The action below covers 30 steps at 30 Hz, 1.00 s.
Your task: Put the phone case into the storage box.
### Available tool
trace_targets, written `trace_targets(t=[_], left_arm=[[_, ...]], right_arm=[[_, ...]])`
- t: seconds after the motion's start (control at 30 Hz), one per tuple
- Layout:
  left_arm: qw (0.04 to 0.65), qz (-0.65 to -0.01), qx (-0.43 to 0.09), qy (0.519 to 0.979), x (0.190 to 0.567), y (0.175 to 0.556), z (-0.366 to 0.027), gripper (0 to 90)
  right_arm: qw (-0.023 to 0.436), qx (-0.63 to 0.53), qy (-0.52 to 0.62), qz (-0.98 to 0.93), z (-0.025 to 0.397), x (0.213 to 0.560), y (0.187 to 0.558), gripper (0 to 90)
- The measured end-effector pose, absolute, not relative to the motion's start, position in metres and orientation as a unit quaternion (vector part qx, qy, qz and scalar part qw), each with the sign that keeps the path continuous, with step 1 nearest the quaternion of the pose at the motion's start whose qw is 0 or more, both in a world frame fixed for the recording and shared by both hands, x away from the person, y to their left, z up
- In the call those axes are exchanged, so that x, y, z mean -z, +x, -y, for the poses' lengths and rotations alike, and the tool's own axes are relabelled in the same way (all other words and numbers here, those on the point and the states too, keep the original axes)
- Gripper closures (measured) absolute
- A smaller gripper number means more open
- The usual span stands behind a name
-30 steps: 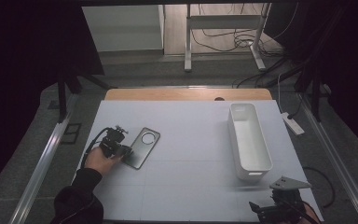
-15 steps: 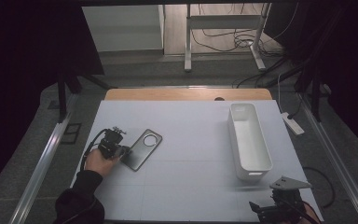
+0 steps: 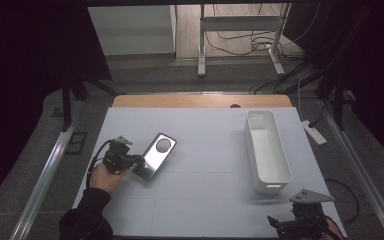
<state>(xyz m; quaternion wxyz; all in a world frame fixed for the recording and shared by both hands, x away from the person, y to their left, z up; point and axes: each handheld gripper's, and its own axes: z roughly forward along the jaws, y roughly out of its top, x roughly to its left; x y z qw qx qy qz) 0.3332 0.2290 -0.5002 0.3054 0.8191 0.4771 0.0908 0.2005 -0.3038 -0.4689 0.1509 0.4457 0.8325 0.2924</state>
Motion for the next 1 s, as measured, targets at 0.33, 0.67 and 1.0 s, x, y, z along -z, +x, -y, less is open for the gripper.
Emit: trace_targets(t=[0.33, 0.67, 1.0], left_arm=[[0.331, -0.469, -0.115, 0.811, 0.495, 0.314, -0.224, 89.0], [0.363, -0.468, -0.125, 0.796, 0.489, 0.294, -0.221, 89.0], [0.387, -0.459, -0.136, 0.788, 0.482, 0.274, -0.216, 89.0]], right_arm=[[0.151, -0.292, 0.445, -0.833, 0.304, 0.469, 0.200, 0.0], [0.150, -0.294, 0.444, -0.833, 0.304, 0.469, 0.200, 0.0], [0.150, -0.297, 0.439, -0.834, 0.303, 0.468, 0.199, 0.0]])
